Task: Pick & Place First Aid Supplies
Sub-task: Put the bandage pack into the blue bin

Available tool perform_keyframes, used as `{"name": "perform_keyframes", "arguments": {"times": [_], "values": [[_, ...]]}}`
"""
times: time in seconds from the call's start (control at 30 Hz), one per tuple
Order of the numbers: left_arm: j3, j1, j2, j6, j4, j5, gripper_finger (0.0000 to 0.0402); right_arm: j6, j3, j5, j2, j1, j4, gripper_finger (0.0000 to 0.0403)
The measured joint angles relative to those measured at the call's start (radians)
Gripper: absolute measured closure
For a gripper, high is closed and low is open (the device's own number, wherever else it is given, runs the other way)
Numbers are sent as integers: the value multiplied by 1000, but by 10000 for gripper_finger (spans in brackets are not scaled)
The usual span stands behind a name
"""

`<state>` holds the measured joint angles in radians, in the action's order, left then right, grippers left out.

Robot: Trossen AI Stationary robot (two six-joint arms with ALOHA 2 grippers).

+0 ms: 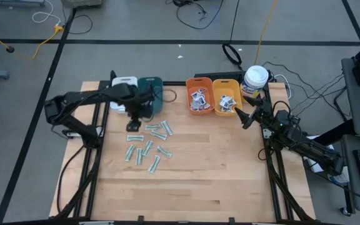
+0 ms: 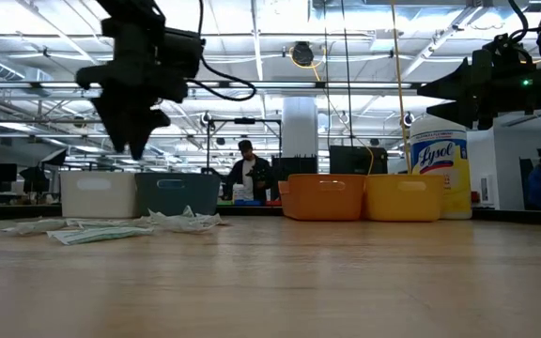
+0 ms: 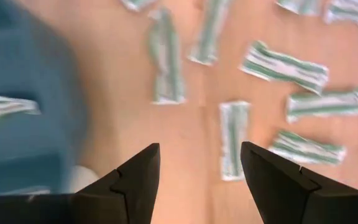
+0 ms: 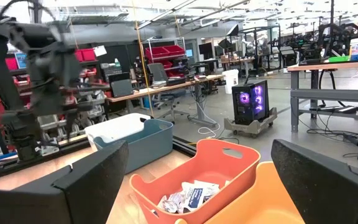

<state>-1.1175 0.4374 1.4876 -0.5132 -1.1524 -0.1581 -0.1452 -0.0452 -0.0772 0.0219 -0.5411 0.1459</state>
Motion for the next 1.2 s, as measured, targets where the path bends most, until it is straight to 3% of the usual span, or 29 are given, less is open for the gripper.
{"name": "perform_keyframes", "arguments": {"times": [0.33, 0.63, 0.93, 1.2], "values": [[129, -124, -101, 84, 16, 1, 172, 0, 0, 0, 0, 0, 0, 11], [280, -195, -101, 159, 202, 3, 172, 0, 0, 0, 0, 0, 0, 11], [439, -223, -100, 205, 363, 35, 172, 0, 0, 0, 0, 0, 0, 11], [499, -226, -101, 212, 439, 111, 172, 0, 0, 0, 0, 0, 0, 11]]}}
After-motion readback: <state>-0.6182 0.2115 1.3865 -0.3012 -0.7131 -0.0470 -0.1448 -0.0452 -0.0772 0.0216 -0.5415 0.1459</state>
